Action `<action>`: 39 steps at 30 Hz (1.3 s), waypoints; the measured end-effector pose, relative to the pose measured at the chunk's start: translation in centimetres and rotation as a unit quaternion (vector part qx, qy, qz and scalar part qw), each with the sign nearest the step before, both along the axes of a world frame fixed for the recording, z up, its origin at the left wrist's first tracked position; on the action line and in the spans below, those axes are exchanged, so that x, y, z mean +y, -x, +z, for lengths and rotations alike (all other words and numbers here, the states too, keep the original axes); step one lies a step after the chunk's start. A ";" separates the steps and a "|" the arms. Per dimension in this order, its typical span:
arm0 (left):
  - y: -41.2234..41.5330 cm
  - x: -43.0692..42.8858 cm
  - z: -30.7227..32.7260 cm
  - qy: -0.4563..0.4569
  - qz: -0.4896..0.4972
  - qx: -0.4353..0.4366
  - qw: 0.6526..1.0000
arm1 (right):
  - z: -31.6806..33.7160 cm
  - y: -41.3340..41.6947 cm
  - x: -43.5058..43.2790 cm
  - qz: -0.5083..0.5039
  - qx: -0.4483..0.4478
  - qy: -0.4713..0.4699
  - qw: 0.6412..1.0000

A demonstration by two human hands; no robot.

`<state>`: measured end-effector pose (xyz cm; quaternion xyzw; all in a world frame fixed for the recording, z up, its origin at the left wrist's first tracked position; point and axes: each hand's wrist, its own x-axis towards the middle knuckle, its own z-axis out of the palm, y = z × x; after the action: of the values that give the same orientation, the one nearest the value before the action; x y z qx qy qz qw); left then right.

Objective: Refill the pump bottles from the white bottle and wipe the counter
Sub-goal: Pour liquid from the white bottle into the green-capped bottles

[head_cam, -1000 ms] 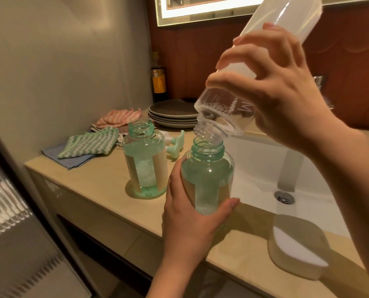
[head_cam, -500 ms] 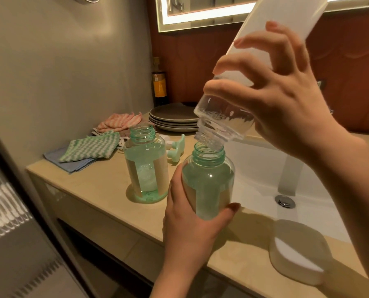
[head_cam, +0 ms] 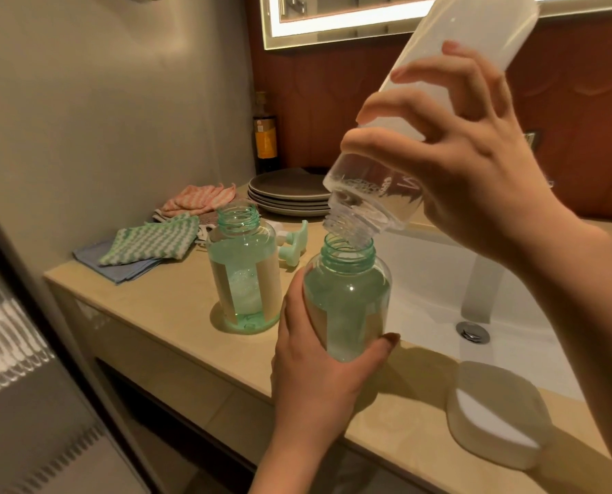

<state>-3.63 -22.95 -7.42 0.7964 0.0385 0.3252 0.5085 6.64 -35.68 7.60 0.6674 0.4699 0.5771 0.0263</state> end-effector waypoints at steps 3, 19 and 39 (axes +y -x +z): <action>0.0 0.0 0.0 0.006 0.001 -0.003 1.000 | -0.2 -0.1 -0.2 -0.011 0.035 0.013 0.999; 0.4 -0.1 0.4 -0.001 0.003 0.035 0.999 | -2.7 1.1 -1.8 -0.030 0.332 -0.076 0.940; 1.7 -0.8 -0.6 -0.002 0.086 -0.168 0.982 | -4.5 7.3 -3.7 0.163 0.690 -0.294 0.641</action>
<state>-5.29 -23.77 -8.03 0.7251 0.0207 0.4968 0.4764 -0.63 -39.36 3.08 0.7569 0.2588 0.0520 -0.5979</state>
